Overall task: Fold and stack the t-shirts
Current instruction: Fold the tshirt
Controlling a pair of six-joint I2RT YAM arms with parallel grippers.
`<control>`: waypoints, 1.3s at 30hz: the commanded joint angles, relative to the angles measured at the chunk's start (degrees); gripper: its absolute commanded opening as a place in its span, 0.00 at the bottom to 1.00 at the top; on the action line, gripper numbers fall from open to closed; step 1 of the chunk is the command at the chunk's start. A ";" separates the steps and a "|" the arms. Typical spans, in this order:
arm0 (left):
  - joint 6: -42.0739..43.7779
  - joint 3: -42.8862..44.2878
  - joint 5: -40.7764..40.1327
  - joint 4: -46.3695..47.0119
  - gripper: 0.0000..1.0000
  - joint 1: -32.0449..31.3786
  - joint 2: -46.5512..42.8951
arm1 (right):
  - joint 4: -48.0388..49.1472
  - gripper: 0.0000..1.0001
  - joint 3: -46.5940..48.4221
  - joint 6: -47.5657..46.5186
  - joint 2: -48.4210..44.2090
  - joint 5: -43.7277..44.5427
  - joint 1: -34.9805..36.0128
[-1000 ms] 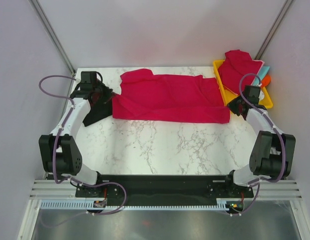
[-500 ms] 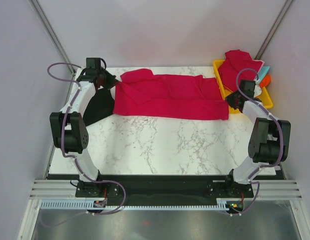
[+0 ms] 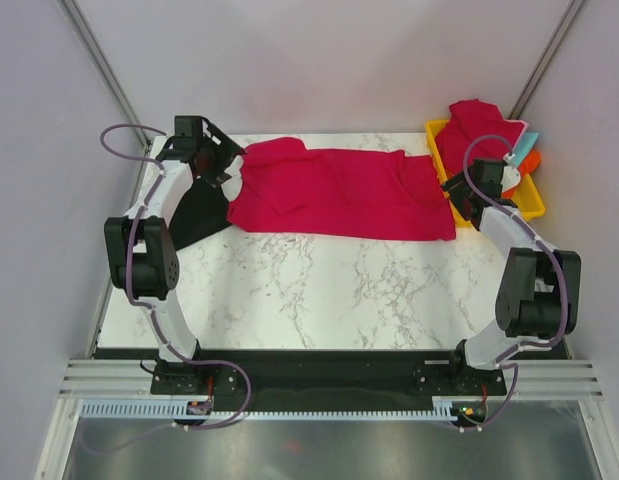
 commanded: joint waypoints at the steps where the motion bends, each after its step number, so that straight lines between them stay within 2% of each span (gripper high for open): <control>1: 3.16 -4.03 -3.06 -2.00 0.83 0.86 -6.85 | 1.21 0.71 -3.76 -2.54 -6.95 2.66 1.51; 6: 3.07 -13.15 -7.71 -4.38 0.77 1.65 -12.21 | 1.65 0.69 -11.15 -5.44 -14.25 3.02 4.85; 9: 2.11 -18.26 -8.60 -4.38 0.77 3.41 -14.24 | 4.45 0.60 -16.33 -5.62 -17.24 2.93 7.56; 13: 0.79 -20.91 -9.48 -4.12 0.75 3.41 -11.61 | 7.71 0.50 -20.73 -5.62 -18.48 2.67 10.39; 15: 1.05 -20.57 -10.62 -4.21 0.75 3.58 -8.36 | 8.59 0.49 -21.88 -5.88 -18.48 2.31 11.79; 18: 1.85 -21.08 -12.64 -5.52 0.74 5.86 -5.02 | 8.59 0.47 -22.06 -6.50 -18.65 4.50 13.29; 21: 0.18 -24.51 -13.60 -6.31 0.71 10.07 -5.53 | 9.12 0.47 -22.41 -6.41 -18.39 4.95 14.26; 25: -3.60 -28.20 -22.72 -9.92 0.69 16.75 -11.06 | 8.60 0.46 -21.71 -6.15 -16.11 5.21 14.52; 27: -4.04 -29.44 -23.98 -9.75 0.70 16.42 -15.44 | 7.72 0.46 -21.01 -5.89 -15.14 6.00 14.61; 29: -3.70 -28.40 -25.20 -9.74 0.70 13.44 -17.40 | 6.32 0.46 -20.21 -5.18 -13.91 7.84 14.52; 33: -2.99 -26.54 -27.14 -10.89 0.70 9.56 -21.26 | 2.88 0.51 -20.30 -1.32 -13.21 13.64 14.44; 39: -4.04 -30.49 -23.02 -9.05 0.71 3.52 -23.56 | 4.72 0.51 -22.67 1.59 -13.99 11.81 10.14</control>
